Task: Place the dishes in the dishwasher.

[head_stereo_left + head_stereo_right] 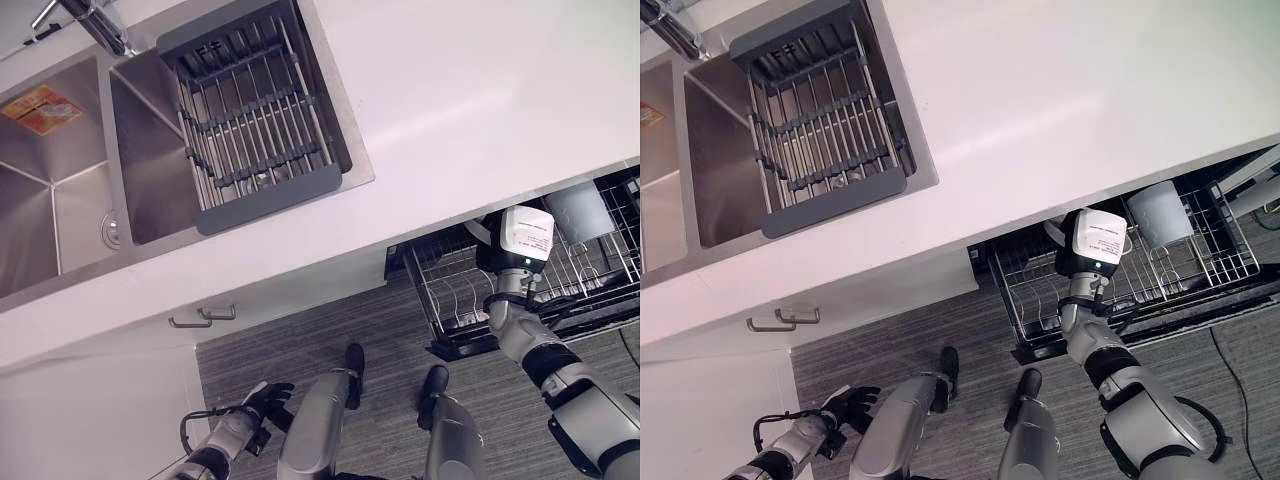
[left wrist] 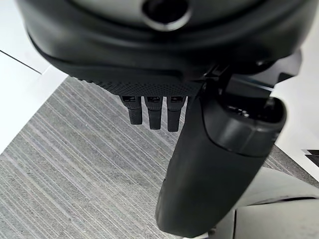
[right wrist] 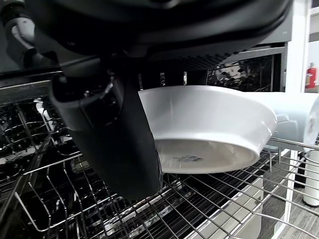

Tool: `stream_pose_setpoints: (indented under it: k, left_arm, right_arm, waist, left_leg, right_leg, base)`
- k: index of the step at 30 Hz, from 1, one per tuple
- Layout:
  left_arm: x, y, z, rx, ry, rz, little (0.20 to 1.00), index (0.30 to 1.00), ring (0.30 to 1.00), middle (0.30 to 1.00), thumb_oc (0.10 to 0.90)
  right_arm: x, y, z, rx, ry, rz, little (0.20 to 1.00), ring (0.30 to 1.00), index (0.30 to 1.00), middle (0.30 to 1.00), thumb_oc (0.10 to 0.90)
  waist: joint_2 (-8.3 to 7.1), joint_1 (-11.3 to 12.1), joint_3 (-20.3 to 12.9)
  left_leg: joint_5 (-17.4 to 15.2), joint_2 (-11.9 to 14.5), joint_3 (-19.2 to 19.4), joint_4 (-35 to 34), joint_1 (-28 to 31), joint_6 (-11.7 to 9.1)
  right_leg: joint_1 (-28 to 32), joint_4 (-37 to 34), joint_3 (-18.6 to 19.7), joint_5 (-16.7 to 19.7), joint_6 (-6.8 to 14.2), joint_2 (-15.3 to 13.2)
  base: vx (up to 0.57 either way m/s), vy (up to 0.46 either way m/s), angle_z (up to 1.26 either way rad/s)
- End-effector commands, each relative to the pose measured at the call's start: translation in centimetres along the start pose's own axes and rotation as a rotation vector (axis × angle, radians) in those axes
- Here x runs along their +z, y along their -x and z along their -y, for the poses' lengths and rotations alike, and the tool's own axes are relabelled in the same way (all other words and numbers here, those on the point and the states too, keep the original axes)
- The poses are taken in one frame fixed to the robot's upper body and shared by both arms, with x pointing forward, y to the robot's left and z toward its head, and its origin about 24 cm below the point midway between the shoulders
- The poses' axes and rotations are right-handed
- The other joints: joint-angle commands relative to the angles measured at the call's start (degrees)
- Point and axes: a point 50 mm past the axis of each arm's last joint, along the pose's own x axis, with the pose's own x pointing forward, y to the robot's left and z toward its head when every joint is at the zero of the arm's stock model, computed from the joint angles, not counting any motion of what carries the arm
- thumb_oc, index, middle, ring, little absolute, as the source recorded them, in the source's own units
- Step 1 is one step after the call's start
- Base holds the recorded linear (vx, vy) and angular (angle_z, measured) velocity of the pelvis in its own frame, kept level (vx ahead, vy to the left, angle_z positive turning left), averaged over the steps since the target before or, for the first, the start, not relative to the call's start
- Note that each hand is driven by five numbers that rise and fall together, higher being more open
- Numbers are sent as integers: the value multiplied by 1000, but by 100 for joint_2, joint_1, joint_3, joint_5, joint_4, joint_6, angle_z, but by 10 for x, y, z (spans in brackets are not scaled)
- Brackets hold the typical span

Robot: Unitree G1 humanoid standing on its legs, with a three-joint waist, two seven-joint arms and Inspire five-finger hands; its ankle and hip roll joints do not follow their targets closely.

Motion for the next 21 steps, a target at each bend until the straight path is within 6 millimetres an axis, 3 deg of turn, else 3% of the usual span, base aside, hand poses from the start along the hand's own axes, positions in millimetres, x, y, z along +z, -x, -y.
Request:
stream_pose_setpoints:
  k: [1,11,21]
  left_arm:
    - [-5,1,-3,27,7,-21,900,900,900,900,800]
    - [-5,1,-1,35,26,-19,900,900,900,900,800]
    - [-3,0,1,30,51,-10,900,900,900,900,800]
  right_arm:
    - [22,-44,45,-286,-14,35,300,300,300,300,400]
    - [22,-56,52,-285,-28,-47,300,300,300,300,400]
    - [32,-69,68,-356,-26,-14,300,300,300,300,400]
  waist:
    - [42,20,-36]
    - [127,79,-33]
    - [214,115,-33]
  left_leg:
    - [-76,-92,-499,-573,109,-221]
    - [-16,-124,-409,-573,-161,-179]
    - [79,-159,-320,-573,-479,-158]
  right_leg:
    - [15,825,-160,-950,-160,71]
    - [-340,946,-121,-922,-168,40]
    - [-771,1179,-28,-945,-167,15]
  base:
    - [0,0,0]
    - [-3,14,0]
    - [5,24,-4]
